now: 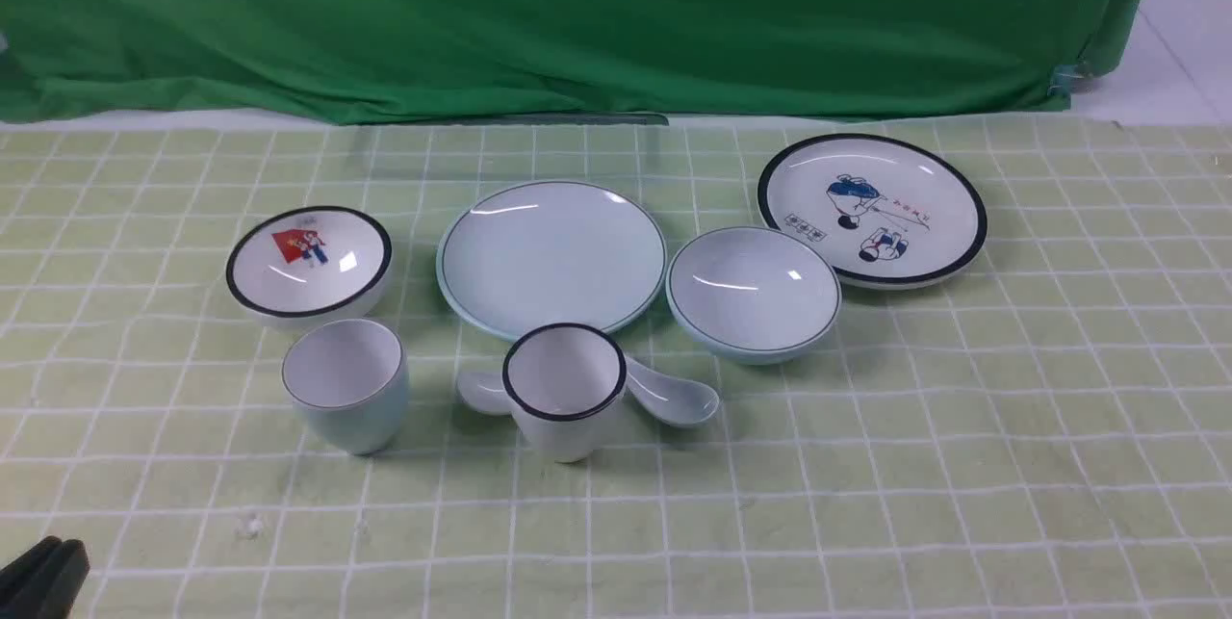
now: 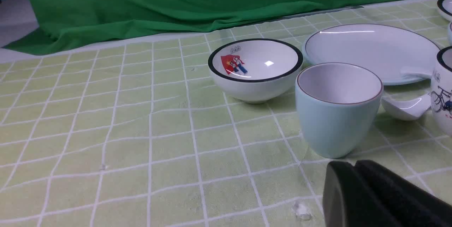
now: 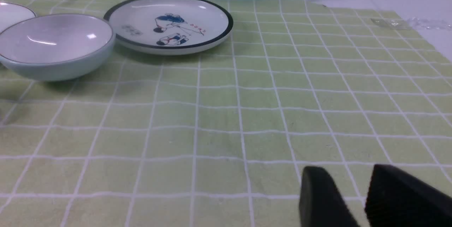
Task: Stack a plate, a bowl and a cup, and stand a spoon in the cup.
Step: Use the right arm to grab a blue rice bowl
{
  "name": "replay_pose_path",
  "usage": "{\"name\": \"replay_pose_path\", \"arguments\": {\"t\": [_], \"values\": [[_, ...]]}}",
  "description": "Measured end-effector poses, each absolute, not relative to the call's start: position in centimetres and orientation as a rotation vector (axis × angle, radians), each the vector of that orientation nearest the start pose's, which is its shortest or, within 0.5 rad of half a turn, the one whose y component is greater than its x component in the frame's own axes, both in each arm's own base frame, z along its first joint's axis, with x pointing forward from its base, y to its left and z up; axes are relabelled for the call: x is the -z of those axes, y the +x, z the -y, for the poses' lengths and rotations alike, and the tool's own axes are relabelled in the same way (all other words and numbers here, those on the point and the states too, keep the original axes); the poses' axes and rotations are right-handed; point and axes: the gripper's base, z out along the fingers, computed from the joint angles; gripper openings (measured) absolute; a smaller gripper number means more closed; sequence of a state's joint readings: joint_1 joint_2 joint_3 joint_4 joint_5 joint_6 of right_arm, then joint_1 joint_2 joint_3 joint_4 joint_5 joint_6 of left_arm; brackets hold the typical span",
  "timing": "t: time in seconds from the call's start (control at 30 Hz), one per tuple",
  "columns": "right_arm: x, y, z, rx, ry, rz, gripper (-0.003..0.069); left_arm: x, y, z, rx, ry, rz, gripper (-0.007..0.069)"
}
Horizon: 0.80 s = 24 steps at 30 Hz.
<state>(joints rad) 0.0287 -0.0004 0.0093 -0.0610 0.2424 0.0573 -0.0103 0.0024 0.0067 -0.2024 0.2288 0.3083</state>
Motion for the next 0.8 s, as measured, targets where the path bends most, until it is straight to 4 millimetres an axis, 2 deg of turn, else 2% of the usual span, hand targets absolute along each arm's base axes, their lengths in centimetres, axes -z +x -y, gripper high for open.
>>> {"name": "replay_pose_path", "arguments": {"t": [0.8], "values": [[-18.81,5.56,-0.03,-0.007,-0.016,-1.734,0.0242,-19.04,5.58,0.45,-0.044,0.144,-1.711,-0.0029]]}}
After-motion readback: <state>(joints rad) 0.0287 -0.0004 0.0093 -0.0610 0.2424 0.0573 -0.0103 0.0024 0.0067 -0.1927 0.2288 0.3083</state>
